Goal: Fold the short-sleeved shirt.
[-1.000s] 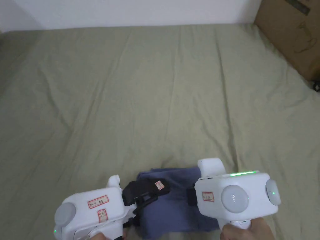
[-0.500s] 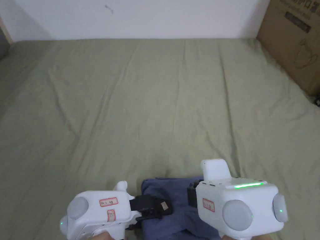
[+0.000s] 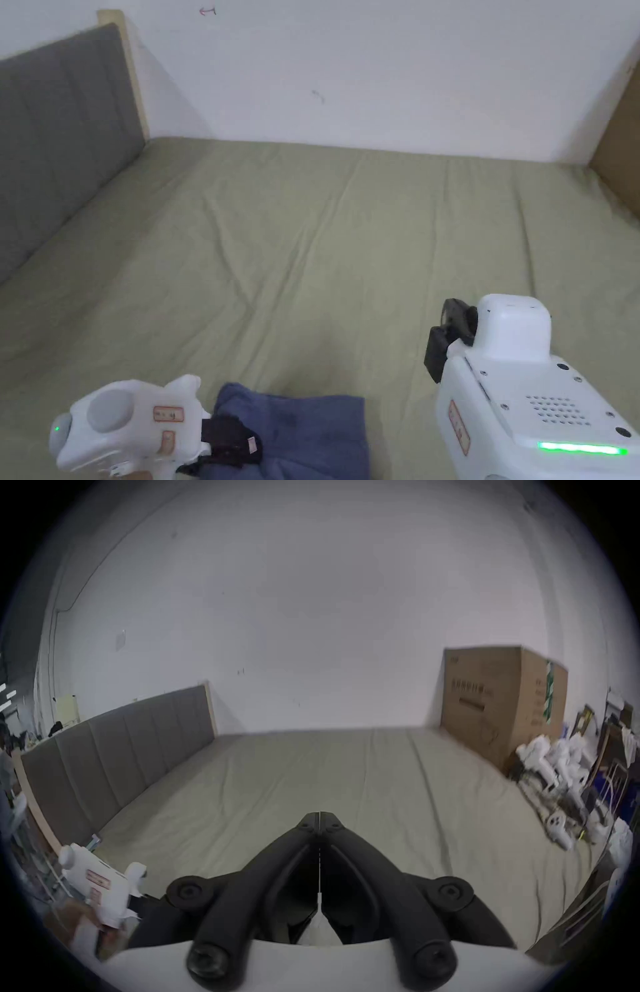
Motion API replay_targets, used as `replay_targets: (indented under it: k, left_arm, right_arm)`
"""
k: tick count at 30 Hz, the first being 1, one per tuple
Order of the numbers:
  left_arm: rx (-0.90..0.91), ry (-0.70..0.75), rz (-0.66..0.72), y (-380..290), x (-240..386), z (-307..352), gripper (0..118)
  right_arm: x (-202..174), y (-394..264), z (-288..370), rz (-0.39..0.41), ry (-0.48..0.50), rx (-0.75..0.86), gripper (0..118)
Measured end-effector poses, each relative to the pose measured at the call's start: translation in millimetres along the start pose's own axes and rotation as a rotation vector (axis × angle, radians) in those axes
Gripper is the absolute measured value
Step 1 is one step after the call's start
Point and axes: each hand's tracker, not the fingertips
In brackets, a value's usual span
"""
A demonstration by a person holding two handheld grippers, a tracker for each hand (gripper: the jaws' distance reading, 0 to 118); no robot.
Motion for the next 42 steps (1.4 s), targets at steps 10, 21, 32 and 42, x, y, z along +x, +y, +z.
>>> replay_targets:
  k: [10,21,32,42]
  left_arm:
    - [0.014,0.522,-0.262,49,-46,79,35]
    - [0.071,0.894,-0.337,65,-73,104,91]
    - [0.240,0.644,-0.344,24,14,135,13]
    - [0.569,0.541,-0.455,-63,143,129,0]
  right_arm:
    - [-50,1,-20,0.006,-0.056,-0.011,1]
    - [-69,-10,-28,0.043,0.001,-0.075,1]
    - [-44,-6,-19,0.002,-0.023,-0.088,1]
    - [5,8,5,-0.037,-0.057,-0.060,1]
